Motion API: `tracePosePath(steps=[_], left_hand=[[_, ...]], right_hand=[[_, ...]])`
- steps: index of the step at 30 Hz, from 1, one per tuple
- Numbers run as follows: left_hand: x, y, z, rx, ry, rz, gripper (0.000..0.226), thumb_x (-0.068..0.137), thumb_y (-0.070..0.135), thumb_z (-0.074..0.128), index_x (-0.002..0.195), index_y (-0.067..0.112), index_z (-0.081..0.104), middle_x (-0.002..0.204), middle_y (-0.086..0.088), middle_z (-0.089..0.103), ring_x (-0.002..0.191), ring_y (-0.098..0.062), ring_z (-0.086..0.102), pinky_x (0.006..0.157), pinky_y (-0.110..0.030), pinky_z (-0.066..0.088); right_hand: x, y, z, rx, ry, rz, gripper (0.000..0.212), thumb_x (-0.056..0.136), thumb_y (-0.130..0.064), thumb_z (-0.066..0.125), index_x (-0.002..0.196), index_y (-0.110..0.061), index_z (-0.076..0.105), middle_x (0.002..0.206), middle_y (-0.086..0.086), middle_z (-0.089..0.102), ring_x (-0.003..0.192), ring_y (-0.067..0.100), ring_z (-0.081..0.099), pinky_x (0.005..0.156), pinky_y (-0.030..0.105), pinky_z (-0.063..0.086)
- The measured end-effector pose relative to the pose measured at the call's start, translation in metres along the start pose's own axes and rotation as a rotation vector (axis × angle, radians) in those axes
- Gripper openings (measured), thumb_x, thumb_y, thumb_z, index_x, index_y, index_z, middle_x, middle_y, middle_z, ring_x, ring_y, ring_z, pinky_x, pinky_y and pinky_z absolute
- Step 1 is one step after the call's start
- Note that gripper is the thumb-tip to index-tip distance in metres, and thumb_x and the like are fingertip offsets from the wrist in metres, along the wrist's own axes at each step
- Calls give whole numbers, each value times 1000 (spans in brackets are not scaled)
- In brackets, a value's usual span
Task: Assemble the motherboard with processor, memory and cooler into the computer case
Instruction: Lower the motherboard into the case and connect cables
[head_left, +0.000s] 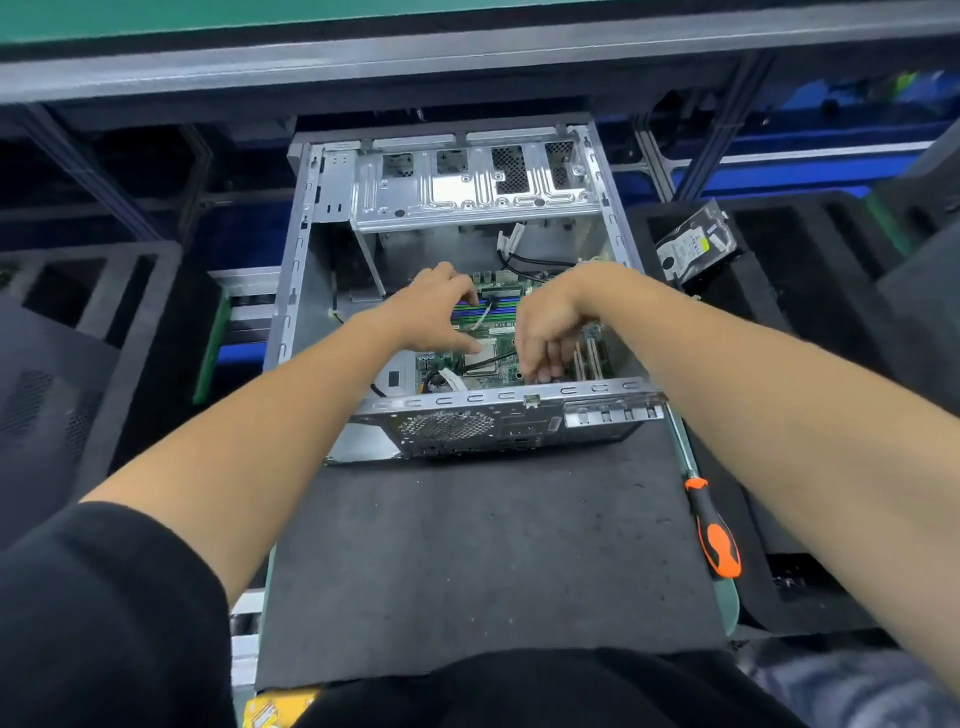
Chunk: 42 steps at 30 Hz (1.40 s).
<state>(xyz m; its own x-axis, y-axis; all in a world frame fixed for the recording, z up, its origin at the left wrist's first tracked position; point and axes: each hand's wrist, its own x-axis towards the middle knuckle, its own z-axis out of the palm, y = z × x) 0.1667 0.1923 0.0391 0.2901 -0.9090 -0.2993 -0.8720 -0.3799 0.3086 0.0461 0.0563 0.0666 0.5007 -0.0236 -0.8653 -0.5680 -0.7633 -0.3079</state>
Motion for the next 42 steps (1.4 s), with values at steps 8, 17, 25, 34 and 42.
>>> tracePosePath(steps=[8,17,25,34,42], left_hand=[[20,-6,16,201,-146,-17,91,70,56,74,137,11,34,132,-8,37,125,-28,36,102,-45,37],[19,-13,12,161,219,-53,43,78,51,69,101,18,54,104,-4,47,105,-26,46,87,-41,33],[22,-38,20,-67,47,-305,93,69,43,81,138,10,28,139,-15,28,130,-33,32,104,-43,35],[35,-42,20,-173,54,-411,101,70,37,82,146,14,20,151,-21,16,134,-37,34,106,-41,35],[40,-47,21,-237,54,-453,107,66,45,82,149,22,18,154,-19,13,136,-36,33,108,-37,33]], right_hand=[[24,13,-5,-427,592,40,93,73,-47,81,142,-10,31,141,13,31,131,34,33,100,49,39],[36,15,-18,-362,519,19,106,73,-52,78,150,-10,19,155,14,24,141,35,25,110,54,28],[59,7,-25,-376,670,24,92,69,-44,84,140,-11,36,137,14,45,125,35,45,101,46,40],[65,4,-43,-263,514,24,84,68,-40,87,132,-8,43,106,4,56,92,27,56,72,35,49],[74,7,-55,-231,455,-31,81,62,-51,87,120,-10,47,99,1,54,90,25,56,69,32,45]])
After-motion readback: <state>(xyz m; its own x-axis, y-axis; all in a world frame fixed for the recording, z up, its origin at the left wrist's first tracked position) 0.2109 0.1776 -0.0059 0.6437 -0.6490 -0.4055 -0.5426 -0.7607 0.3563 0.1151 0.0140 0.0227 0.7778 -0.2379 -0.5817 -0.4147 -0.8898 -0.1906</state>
